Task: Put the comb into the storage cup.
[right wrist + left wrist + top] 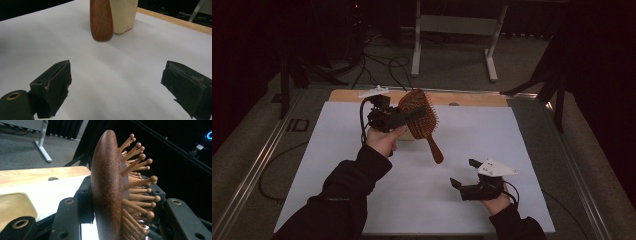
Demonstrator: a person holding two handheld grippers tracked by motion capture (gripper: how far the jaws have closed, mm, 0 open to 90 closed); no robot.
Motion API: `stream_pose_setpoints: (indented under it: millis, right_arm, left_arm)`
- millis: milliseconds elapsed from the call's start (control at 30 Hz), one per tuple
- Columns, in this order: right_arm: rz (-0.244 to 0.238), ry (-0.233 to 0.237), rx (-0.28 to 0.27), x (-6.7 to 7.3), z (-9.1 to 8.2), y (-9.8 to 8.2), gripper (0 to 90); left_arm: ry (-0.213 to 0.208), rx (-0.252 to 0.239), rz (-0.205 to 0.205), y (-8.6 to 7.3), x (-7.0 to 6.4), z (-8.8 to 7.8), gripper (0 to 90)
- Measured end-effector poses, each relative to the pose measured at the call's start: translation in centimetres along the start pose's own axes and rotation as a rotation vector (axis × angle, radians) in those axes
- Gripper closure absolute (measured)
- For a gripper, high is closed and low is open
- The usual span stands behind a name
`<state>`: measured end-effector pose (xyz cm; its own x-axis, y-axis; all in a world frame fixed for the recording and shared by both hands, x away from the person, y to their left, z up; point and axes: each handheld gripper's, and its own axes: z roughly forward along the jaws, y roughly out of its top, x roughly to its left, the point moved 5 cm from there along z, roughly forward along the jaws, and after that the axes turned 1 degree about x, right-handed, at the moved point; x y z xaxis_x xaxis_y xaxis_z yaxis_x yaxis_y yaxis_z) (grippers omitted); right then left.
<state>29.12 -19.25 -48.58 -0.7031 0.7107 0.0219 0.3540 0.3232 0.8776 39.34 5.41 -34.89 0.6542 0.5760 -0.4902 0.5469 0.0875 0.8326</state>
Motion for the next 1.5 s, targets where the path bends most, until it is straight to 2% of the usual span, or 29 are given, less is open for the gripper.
stream_pose_setpoints:
  millis: [133, 267, 667, 867, 1167, 1500]
  right_arm:
    - [0.002, 0.005, -0.002, 0.1, 0.0, 0.0, 8.0]
    - [0.001, 0.011, 0.001, 0.1, -0.2, -0.2, 8.1]
    - [0.006, 0.027, -0.003, 0.1, -0.2, -0.2, 8.4]
    - [-0.001, 0.023, -0.004, 0.1, -0.2, -0.2, 8.4]
    - [0.002, 0.027, -0.007, 0.2, -0.2, -0.2, 8.5]
    - [0.000, 0.035, -0.013, 0.3, -0.3, -0.2, 8.5]
  left_arm:
    - [0.012, -0.013, 0.000, 0.5, 0.5, -0.7, 54.0]
    - [0.040, -0.026, 0.000, 1.1, 1.1, -1.3, 54.0]
    - [0.102, -0.081, 0.009, 4.5, 2.7, -3.0, 54.0]
    - [0.125, -0.091, 0.006, 6.0, 3.4, -3.0, 54.0]
    - [0.169, -0.094, 0.011, 7.5, 4.6, -2.5, 54.0]
    - [0.243, -0.120, 0.010, 8.8, 6.4, -2.3, 54.0]
